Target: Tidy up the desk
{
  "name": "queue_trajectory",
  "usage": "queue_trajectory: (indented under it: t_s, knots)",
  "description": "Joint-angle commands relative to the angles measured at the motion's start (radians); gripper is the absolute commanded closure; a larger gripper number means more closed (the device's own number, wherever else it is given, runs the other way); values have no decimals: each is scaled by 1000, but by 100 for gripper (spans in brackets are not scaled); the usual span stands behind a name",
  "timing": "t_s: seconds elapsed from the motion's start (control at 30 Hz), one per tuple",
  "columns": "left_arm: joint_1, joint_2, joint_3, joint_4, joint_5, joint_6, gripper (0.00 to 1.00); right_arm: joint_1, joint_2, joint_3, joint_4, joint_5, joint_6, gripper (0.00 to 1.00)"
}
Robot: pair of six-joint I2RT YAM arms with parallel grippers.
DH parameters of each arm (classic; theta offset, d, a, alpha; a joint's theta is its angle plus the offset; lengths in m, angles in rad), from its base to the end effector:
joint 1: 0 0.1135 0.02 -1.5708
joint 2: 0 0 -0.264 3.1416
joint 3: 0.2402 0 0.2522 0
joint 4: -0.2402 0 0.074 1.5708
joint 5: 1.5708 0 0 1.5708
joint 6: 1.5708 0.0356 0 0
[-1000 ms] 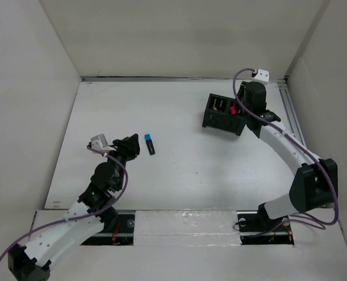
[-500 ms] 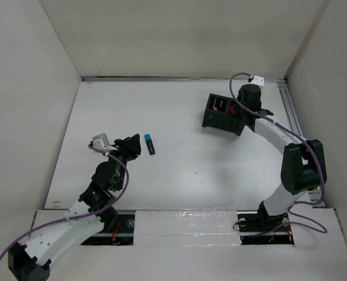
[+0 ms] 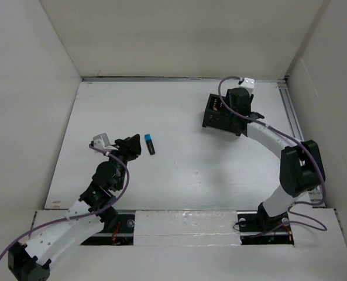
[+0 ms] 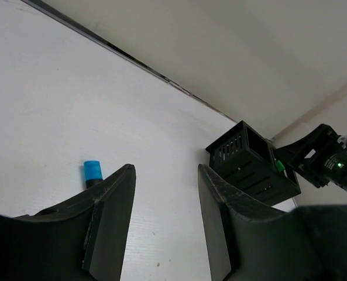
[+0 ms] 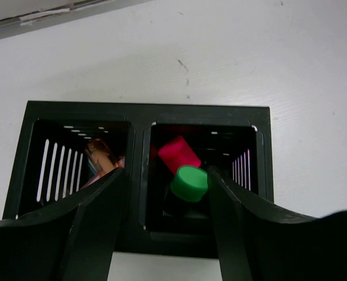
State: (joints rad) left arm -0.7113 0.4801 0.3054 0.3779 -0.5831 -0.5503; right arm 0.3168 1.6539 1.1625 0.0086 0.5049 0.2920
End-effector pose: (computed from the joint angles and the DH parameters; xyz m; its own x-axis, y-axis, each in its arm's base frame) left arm 0.1182 -0.0760 0.2729 0.0590 -0.6271 -0.7767 0.1962 0.7702 -0.6069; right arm 0.3658 0.1018 0.2651 -0.3838 0.1393 -0.9129 0.2558 0.9659 0.0399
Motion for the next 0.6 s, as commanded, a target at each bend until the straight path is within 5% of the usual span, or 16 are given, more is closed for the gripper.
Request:
queue_trajectory:
  t_s: [0.0,0.1,0.17,0.2,0.33,0.47,0.5,0.57]
  knots:
    - [4,3,-5,55,3,13,57,10,-97,-46,70,44,22,36]
    - [4,6,-5,55,0,13,57,30,-176,-57,73,31,27,35]
    - [4,9,-3,55,0,13,57,53,-238,-76,86,-32,32,53]
    - [4,9,-3,56,0,13,57,91,-255,-90,129,-75,29,75]
    - [4,-1,-5,49,-11,13,58,256,-237,-120,196,-235,4,100]
    - [4,-57,-23,49,-21,10,68,424,-74,-2,114,-350,25,100]
    - [4,-78,-29,49,-35,9,69,459,-10,14,107,-355,32,95]
    - [4,-141,-48,39,-52,3,73,548,53,61,73,-345,30,69]
